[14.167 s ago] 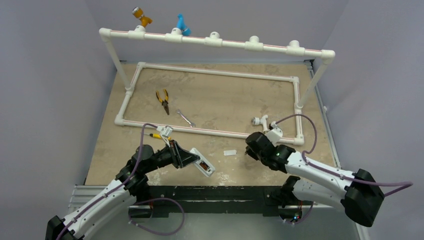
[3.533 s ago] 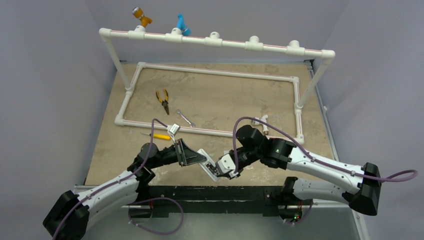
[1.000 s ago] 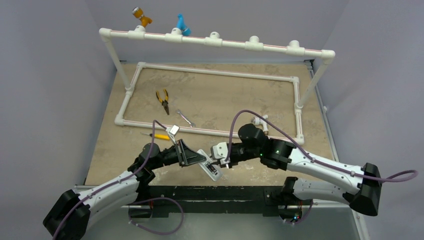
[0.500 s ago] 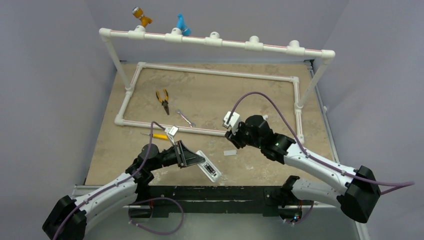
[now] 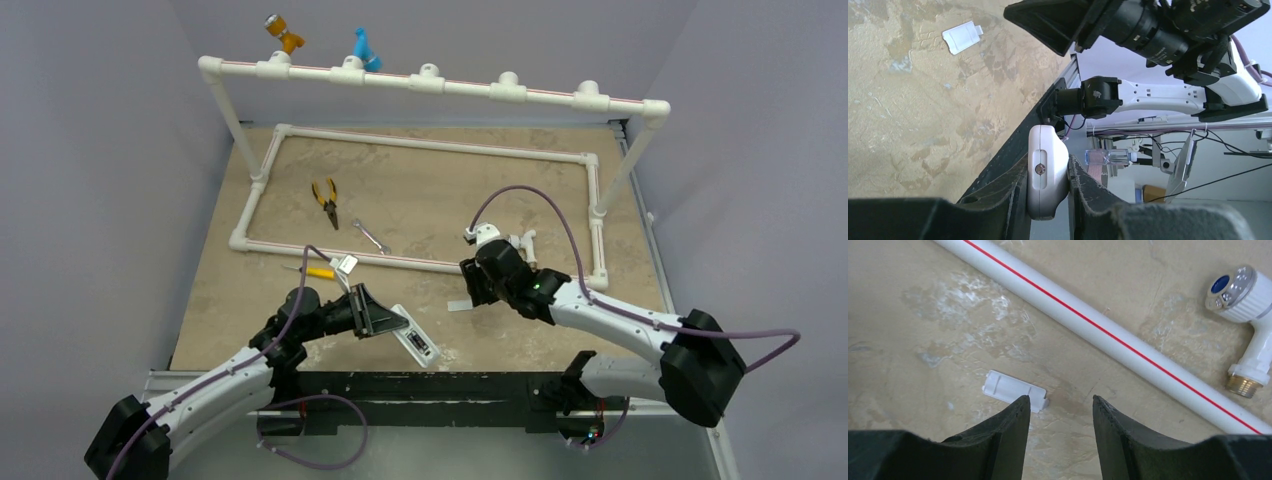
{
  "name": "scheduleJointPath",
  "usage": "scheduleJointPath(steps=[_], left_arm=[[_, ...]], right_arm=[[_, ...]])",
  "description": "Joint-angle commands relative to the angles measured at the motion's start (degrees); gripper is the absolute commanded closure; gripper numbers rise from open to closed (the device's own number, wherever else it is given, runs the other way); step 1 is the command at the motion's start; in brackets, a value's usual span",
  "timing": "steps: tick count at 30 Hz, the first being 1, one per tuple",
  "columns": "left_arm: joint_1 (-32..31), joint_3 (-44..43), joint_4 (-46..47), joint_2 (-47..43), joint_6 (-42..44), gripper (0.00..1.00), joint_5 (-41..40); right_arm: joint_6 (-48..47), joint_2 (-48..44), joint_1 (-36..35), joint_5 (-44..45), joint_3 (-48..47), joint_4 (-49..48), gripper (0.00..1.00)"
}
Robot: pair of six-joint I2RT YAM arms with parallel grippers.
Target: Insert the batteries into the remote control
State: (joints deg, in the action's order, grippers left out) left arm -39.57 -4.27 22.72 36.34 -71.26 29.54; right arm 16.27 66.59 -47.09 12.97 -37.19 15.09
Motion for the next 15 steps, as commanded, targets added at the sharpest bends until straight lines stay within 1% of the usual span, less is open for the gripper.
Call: scheduleJointPath(steps=[1, 5, 15], left_arm=[[-0.21, -2.49, 1.53, 0.39, 1.28, 1.00, 0.04], [-0.24, -2.45, 1.38, 0.27, 1.31, 1.00, -0.05], [-0.22, -2.02, 0.55, -0.43, 1.25, 1.00, -0.53]], right_arm=[[5.60, 3.60, 0.74, 4.04, -2.25, 3.86, 0.54], [5.26, 5.88, 1.24, 3.23, -1.97, 2.07, 0.59], [6.66, 11.49, 1.82, 4.12, -3.28, -3.20, 0.80]])
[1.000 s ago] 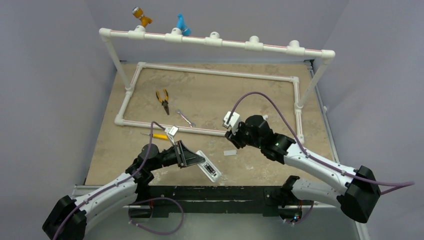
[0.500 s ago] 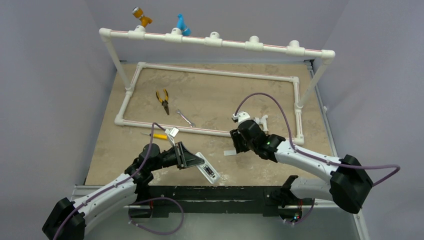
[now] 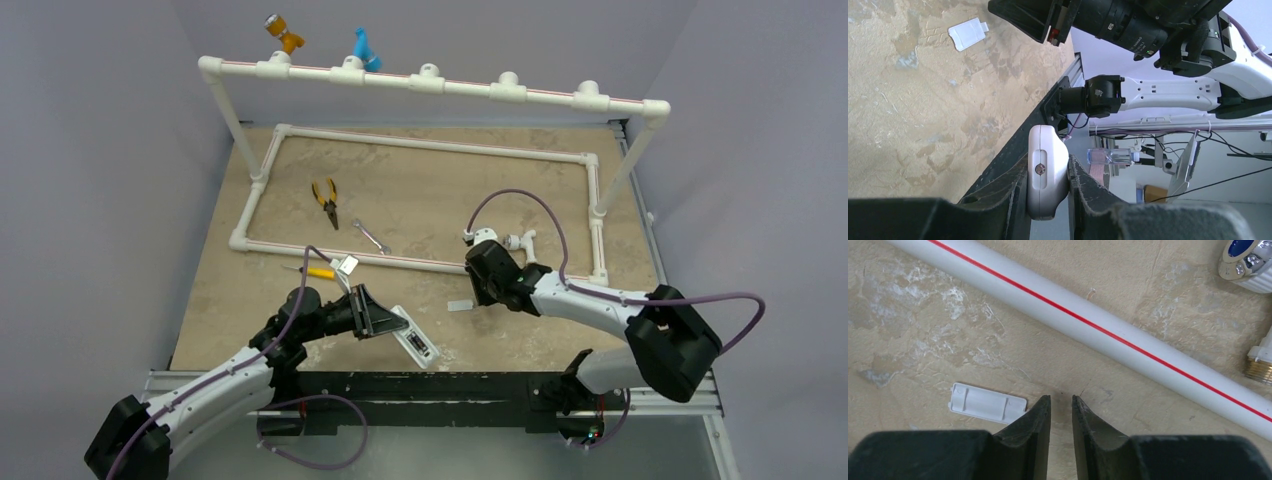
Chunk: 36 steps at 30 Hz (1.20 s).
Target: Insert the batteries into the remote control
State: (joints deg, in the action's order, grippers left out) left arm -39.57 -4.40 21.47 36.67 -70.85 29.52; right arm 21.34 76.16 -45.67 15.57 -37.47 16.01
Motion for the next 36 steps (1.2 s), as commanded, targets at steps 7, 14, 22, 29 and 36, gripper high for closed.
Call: scheduleJointPath(steps=[7, 14, 22, 29, 36], left_arm=[[-0.20, -1.92, 0.73, -1.58, 0.89, 1.00, -0.69], [-0.20, -2.03, 0.16, -2.36, 1.07, 1.00, -0.67], [-0.20, -2.10, 0.18, -1.85, 1.41, 1.00, -0.73], [-0.29, -2.19, 0.99, -0.93, 1.29, 1.00, -0.73], [-0.24, -2.28, 1.51, -0.23, 1.26, 1.00, -0.61]], right_arm=[[0.45, 7.35, 0.45, -1.75, -5.41, -5.68, 0.91], [-0.64, 8.41, 0.47, -7.43, -5.94, -1.98, 1.00], [0.54, 4.30, 0.33, -11.94, -1.71, -0.10, 1.00], [1.96, 0.27, 0.15, -14.91, 1.87, -0.15, 1.00], [2.50, -1.36, -0.73, -17.05, 4.92, -4.25, 1.00]])
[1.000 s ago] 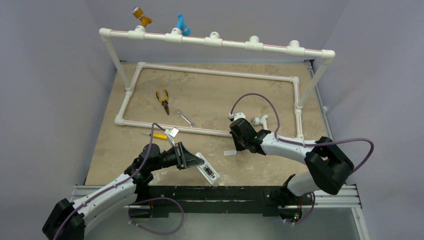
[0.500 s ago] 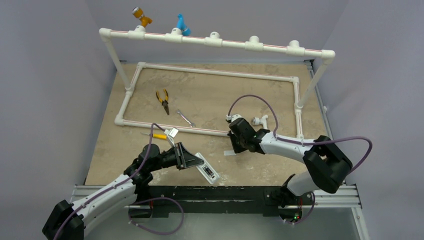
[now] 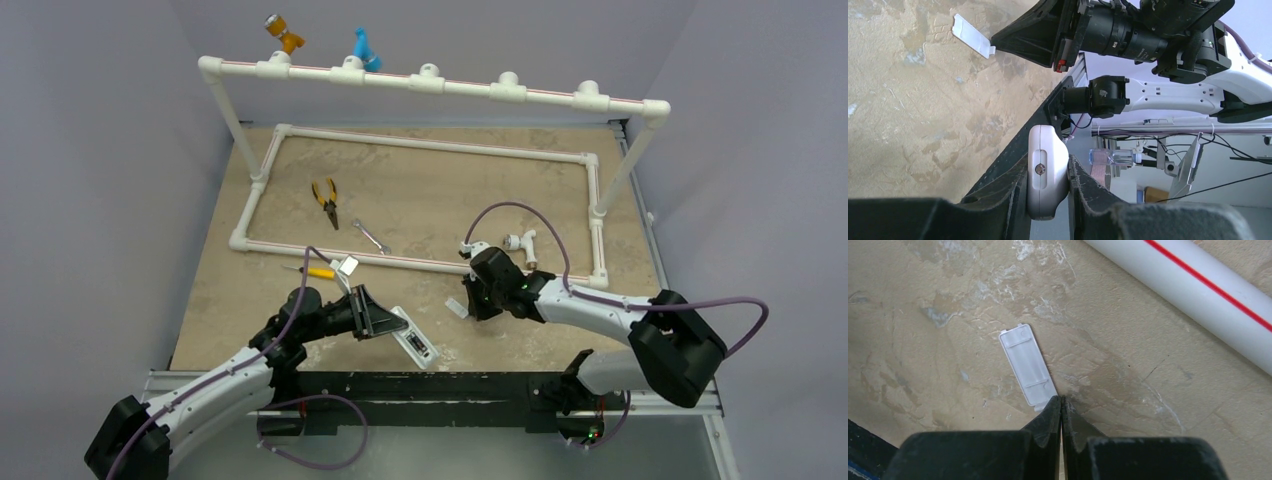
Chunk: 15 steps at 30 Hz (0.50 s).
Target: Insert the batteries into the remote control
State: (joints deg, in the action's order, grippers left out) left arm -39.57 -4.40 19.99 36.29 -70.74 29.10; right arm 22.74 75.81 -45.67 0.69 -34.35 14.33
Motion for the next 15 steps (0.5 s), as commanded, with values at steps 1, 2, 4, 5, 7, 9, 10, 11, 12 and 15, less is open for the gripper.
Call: scheduleJointPath(steps=[1, 2, 4, 5, 7, 9, 10, 11, 12, 15], left_arm=[[-0.25, -2.28, 3.03, 0.10, 1.13, 1.00, -0.19], [-0.28, -2.28, 2.90, -0.03, 1.13, 1.00, -0.19], [-0.27, -2.28, 2.55, -0.31, 1.14, 1.00, -0.19], [-0.24, -2.28, 2.29, -0.48, 1.21, 1.00, -0.19], [-0.27, -2.26, 2.01, -0.88, 1.26, 1.00, -0.31], [-0.26, -2.28, 1.90, -0.90, 1.27, 1.00, -0.43], [-0.23, -2.34, 1.85, -0.80, 1.25, 1.00, -0.45], [-0.16, -2.48, 1.89, -0.64, 1.29, 1.00, -0.43], [-0.25, -2.60, 1.90, -0.49, 1.27, 1.00, -0.37], [-0.23, -3.02, 1.85, -0.32, 1.33, 1.00, -0.21]], right_arm=[[1.16, -0.89, -0.73, -1.96, 2.00, -3.01, 1.00], [1.24, -0.70, -0.81, -1.97, 2.07, -3.44, 1.00], [1.19, -0.29, -1.04, -2.17, 1.97, -4.35, 1.00], [1.17, -0.04, -1.27, -2.24, 1.80, -4.48, 1.00], [0.94, 0.23, -1.99, -2.41, 1.06, -4.29, 1.00], [0.31, -0.09, -2.83, -2.25, 0.45, -3.75, 1.00], [0.11, -0.58, -3.08, -2.05, 0.36, -3.41, 1.00], [-0.04, -1.37, -3.13, -1.59, 0.30, -3.04, 1.00], [0.02, -2.28, -3.11, -0.90, 0.39, -2.52, 1.00], [0.52, -5.79, -3.11, 2.25, 1.07, -1.50, 1.00]])
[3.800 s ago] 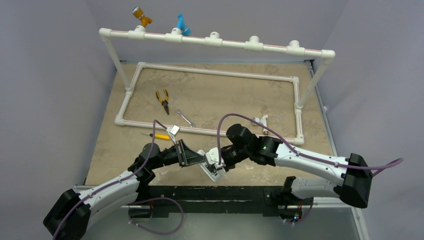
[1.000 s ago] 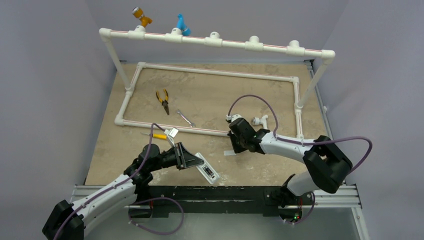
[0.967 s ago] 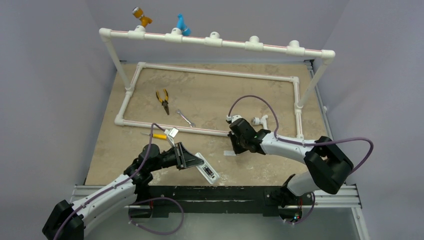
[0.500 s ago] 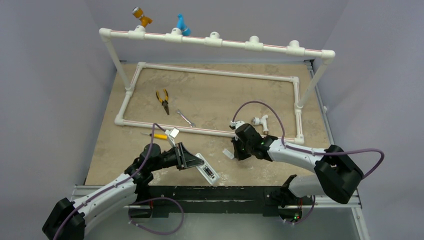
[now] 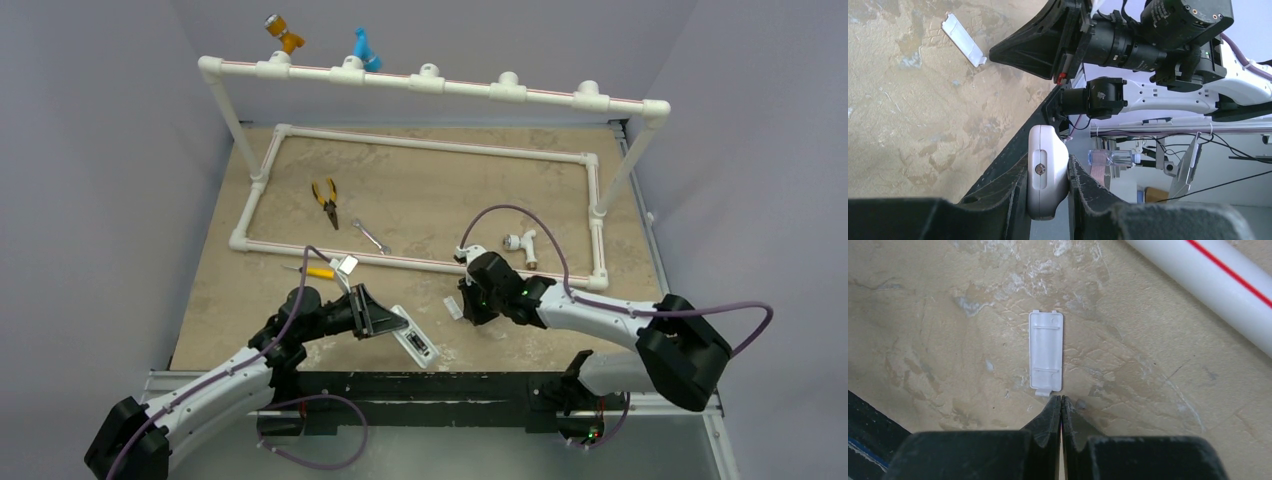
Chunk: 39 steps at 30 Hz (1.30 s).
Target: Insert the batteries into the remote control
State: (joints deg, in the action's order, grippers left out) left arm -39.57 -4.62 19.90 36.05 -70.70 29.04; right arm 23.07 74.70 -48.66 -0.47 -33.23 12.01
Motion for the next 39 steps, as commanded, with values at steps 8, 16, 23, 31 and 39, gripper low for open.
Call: scheduleJointPath(steps=[8, 16, 23, 31, 39], left_arm=[[-0.21, -6.08, -3.27, -4.39, 2.67, 1.00, -0.14], [-0.15, -14.76, -16.95, -11.88, 7.41, 1.00, -1.85], [-0.16, -15.44, -18.48, -13.56, 7.12, 1.00, -2.08], [-0.16, -14.69, -18.58, -14.14, 7.06, 1.00, -2.08], [-0.16, -14.20, -19.18, -15.42, 7.06, 1.00, -2.14]], right_arm=[[1.34, -7.72, -0.16, 2.99, -0.09, 1.20, 0.70], [2.74, -4.33, -0.11, 2.03, 0.69, -2.07, 0.57], [2.99, -0.50, -0.16, 1.31, 0.12, -3.96, 0.56], [2.97, 1.86, -0.27, 0.98, -0.95, -4.53, 0.56], [2.45, 5.29, -3.22, 4.44, -3.35, -1.52, 0.63]])
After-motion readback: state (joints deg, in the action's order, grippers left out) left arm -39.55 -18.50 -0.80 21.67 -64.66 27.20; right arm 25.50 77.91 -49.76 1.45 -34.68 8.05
